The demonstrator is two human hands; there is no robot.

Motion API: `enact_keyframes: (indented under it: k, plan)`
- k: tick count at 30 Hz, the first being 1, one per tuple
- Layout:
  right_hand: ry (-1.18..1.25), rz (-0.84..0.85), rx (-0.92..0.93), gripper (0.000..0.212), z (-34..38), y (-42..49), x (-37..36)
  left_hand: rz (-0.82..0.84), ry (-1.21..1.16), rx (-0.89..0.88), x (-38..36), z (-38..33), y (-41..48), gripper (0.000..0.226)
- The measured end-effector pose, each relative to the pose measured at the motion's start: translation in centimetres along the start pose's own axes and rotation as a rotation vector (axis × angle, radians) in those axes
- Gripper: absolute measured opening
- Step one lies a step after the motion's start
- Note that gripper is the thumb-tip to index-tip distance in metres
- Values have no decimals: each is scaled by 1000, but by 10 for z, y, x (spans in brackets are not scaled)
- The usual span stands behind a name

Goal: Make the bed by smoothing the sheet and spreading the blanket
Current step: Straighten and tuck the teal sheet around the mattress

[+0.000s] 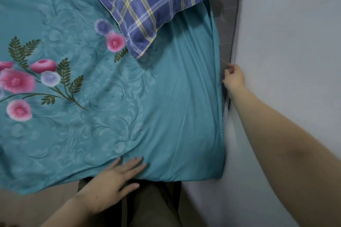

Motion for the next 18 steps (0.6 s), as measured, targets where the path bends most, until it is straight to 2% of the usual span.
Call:
enact_keyframes:
  k: [2,5,6,7,9,12,15,18]
  plan:
    - [103,96,-135,32,11,18,0,-153,21,59,15,4,12,58]
    - [76,209,-188,26,25,31,-2,-312,47,254,43,17,34,52]
    - [83,225,-206,20,27,32,-2,-331,32,321,48,22,41,58]
    - [96,233,-224,15,29,33,-4,-336,22,381,49,28,46,68]
    - [131,235,-245,28,30,36,-8,-305,27,450,50,40,56,77]
    - [225,226,-269,32,27,40,-14,-204,19,492,47,48,64,79]
    - [307,153,-280,36,22,49,-8,-186,32,505,46,49,67,79]
    - [240,60,-286,39,16,55,2,-191,99,504,47,48,66,80]
Point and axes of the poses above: each hand's wrist, its own y-axis towards the middle knuckle, its own x-axis out of the back of the hand, z = x × y, the point moved 2 cm from there along y, towards the middle knuckle, and after that the axes turned 1 degree about x, right-handed, at the moved point
